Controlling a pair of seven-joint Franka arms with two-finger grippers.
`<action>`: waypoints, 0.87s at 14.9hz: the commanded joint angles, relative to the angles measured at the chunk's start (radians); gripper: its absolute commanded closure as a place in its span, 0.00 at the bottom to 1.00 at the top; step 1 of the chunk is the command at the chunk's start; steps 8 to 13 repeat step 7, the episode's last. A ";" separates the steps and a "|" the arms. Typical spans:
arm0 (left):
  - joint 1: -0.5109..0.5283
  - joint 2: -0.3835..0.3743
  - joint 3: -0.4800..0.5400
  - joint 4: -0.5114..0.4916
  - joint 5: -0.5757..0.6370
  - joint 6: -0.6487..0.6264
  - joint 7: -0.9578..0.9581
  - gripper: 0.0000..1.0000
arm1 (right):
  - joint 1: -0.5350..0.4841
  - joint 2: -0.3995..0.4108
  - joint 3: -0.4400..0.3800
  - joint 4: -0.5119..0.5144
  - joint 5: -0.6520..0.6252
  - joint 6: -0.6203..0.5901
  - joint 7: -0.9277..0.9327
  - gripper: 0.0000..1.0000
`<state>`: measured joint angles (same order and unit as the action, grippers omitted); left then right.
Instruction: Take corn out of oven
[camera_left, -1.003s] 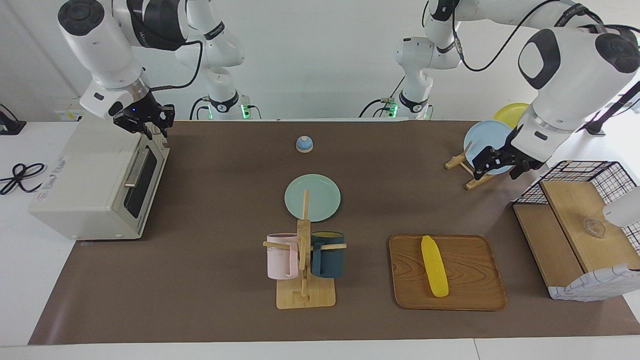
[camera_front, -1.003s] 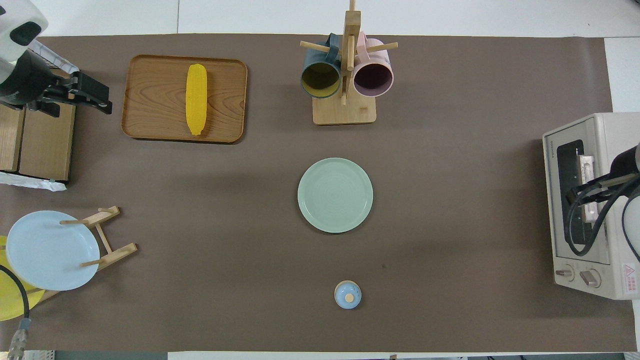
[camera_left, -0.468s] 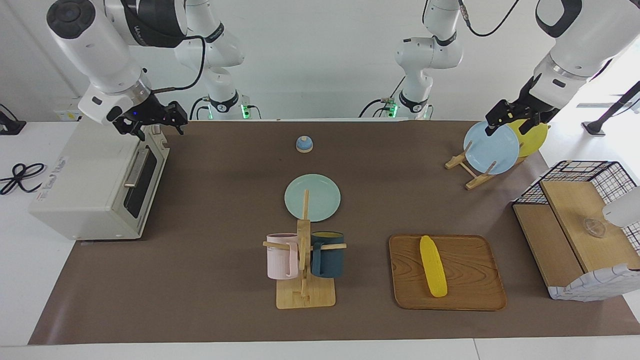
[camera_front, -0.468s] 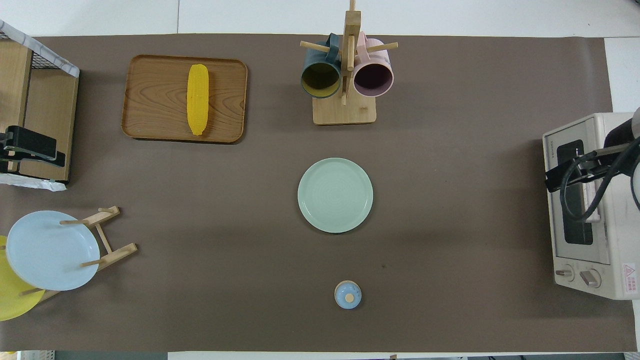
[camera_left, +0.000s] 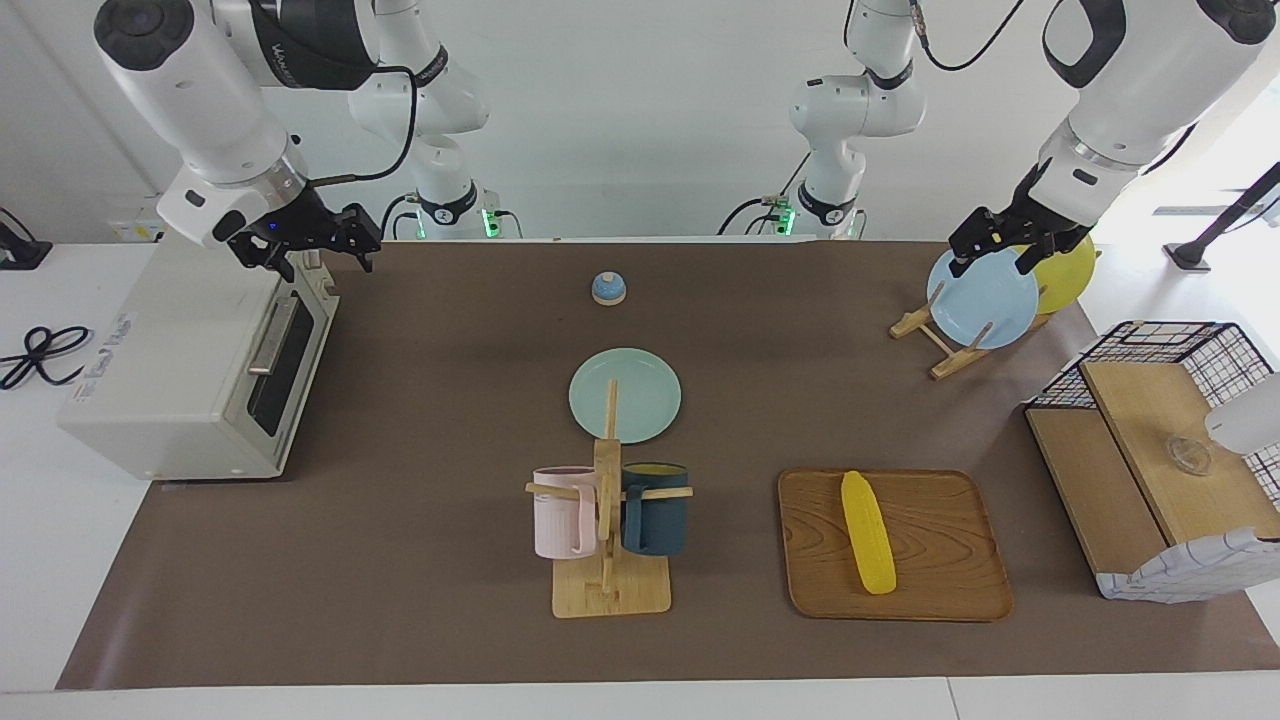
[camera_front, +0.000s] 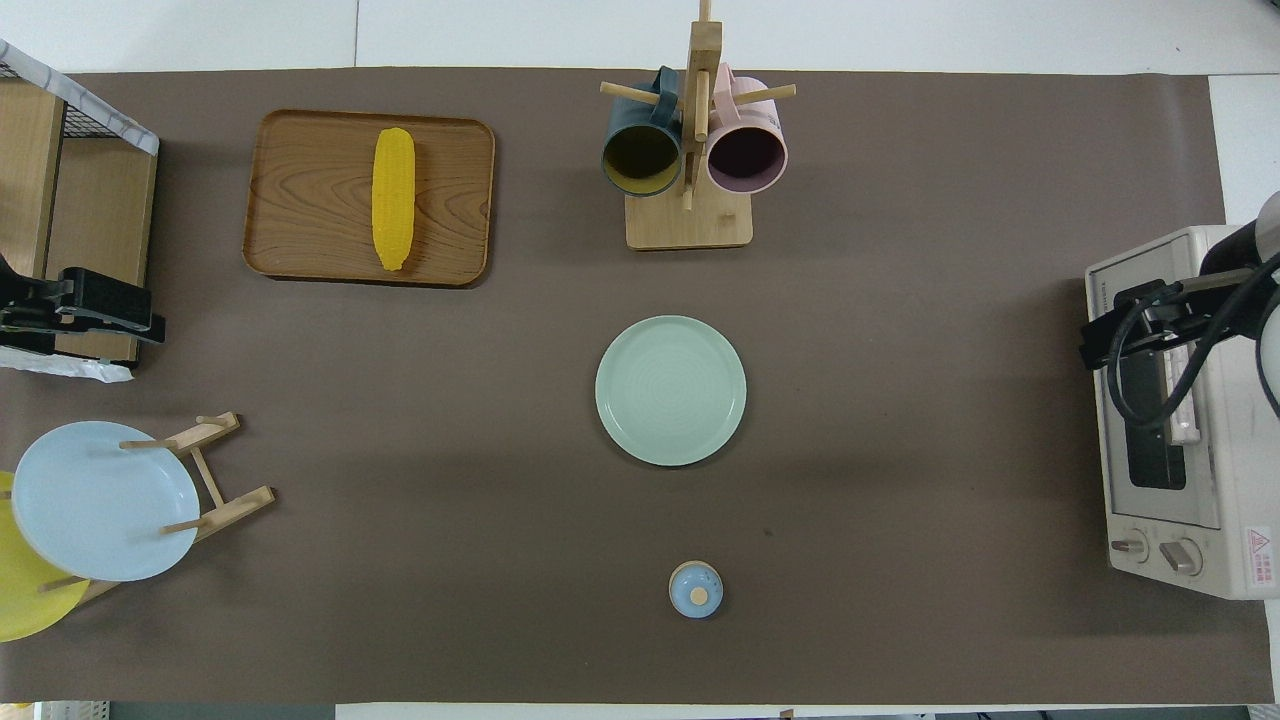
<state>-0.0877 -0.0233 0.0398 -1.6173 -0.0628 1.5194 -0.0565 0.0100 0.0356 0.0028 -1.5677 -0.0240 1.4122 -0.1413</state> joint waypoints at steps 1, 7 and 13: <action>0.005 -0.017 -0.011 -0.026 0.020 0.028 -0.011 0.00 | -0.008 0.018 0.000 0.029 0.027 -0.015 0.016 0.00; -0.001 -0.017 -0.029 -0.035 0.110 0.094 0.007 0.00 | -0.016 0.018 -0.001 0.026 0.027 -0.007 0.011 0.00; -0.001 -0.017 -0.029 -0.035 0.110 0.094 0.007 0.00 | -0.016 0.018 -0.001 0.026 0.027 -0.007 0.011 0.00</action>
